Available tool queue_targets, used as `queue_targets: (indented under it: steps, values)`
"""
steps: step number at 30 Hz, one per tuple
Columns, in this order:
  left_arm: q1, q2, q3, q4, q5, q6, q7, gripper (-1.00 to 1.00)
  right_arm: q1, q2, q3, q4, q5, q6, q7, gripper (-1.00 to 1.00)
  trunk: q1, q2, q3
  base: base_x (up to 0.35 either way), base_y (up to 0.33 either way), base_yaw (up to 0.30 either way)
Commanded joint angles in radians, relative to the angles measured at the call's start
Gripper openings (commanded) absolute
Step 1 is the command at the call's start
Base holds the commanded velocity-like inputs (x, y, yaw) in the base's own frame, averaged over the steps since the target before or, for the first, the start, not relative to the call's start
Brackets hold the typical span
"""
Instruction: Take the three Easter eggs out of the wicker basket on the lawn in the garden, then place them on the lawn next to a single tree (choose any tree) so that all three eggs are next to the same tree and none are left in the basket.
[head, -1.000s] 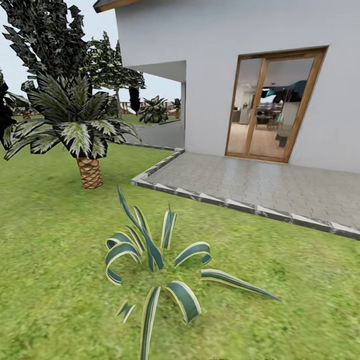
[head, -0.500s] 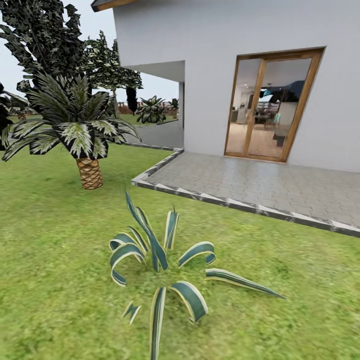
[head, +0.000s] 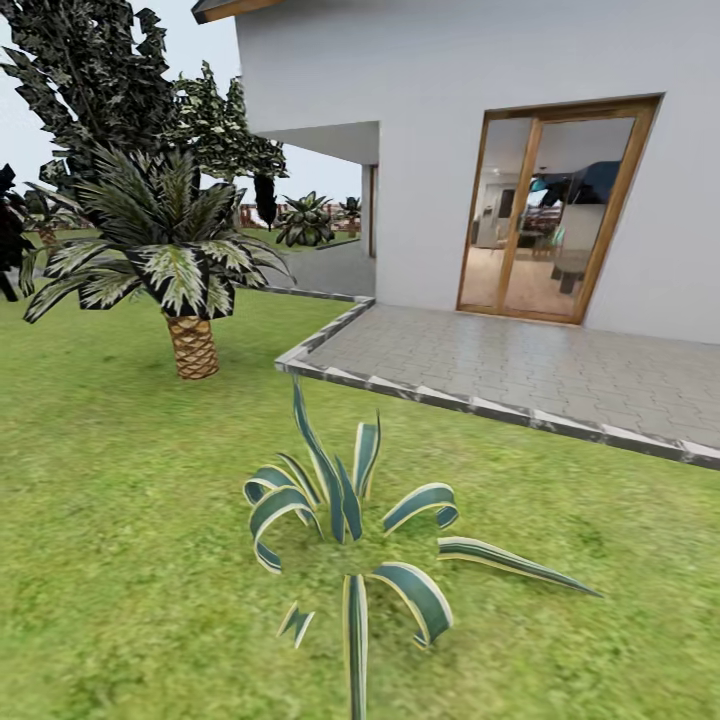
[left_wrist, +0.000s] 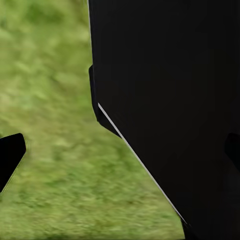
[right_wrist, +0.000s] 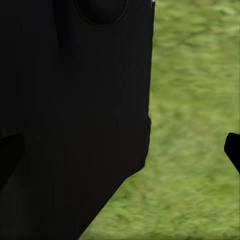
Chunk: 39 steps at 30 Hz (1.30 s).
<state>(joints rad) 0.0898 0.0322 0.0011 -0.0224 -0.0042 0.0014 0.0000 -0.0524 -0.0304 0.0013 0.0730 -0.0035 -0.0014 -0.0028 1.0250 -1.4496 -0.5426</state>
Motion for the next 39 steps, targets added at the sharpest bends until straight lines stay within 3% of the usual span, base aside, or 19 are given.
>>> queue_targets:
  steps: [1, 15, 29, 39]
  values:
    - [0.001, 0.000, 0.000, -0.002, 0.000, 0.000, 0.000, 1.00, -0.001, 0.000, 0.000, 0.002, 0.000, 0.000, 0.000, 1.00, 0.000, 0.000, -0.001, 0.000, 0.335, 0.000]
    - [0.001, 0.000, 0.000, -0.002, -0.002, 0.000, 0.000, 1.00, -0.001, 0.001, 0.000, 0.002, -0.001, 0.000, 0.000, 1.00, 0.000, 0.000, -0.001, 0.008, 0.078, -0.004]
    - [0.001, 0.000, 0.000, -0.002, -0.002, 0.000, 0.000, 1.00, -0.001, 0.001, 0.000, 0.002, -0.001, 0.000, 0.000, 1.00, 0.000, 0.000, -0.001, 0.000, 0.007, -0.216]
    - [0.001, 0.000, -0.001, -0.002, -0.002, 0.000, 0.000, 1.00, -0.001, 0.001, 0.000, 0.002, 0.000, 0.000, 0.000, 1.00, 0.000, 0.000, -0.001, 0.000, 0.301, -0.005]
